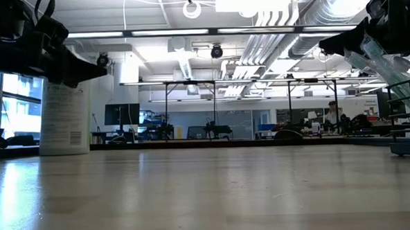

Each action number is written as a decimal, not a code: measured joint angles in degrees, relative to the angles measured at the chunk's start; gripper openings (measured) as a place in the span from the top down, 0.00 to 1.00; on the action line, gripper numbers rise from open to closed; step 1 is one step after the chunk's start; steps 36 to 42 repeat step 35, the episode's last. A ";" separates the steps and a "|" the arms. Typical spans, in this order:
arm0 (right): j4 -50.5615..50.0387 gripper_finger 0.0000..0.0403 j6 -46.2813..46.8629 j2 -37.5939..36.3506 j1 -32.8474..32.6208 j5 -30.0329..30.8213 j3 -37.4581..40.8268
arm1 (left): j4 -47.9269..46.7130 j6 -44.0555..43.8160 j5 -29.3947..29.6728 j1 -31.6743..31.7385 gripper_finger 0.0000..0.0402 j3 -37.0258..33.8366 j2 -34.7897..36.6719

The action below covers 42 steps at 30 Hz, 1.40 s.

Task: Pick & Place toothbrushing station
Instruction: Return to Home Position

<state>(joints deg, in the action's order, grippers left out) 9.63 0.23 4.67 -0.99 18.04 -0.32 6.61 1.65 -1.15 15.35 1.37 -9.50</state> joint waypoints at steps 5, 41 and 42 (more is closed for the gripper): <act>0.00 1.00 0.00 0.00 0.00 0.00 0.00 | -2.52 -0.47 -0.02 0.00 1.00 -0.06 0.00; 0.00 1.00 0.00 0.00 0.00 0.00 0.00 | -3.78 -0.63 -0.07 0.00 0.99 -0.15 0.00; 0.00 1.00 0.00 0.00 0.00 0.00 0.00 | -3.78 -0.63 -0.07 0.00 0.99 -0.15 0.00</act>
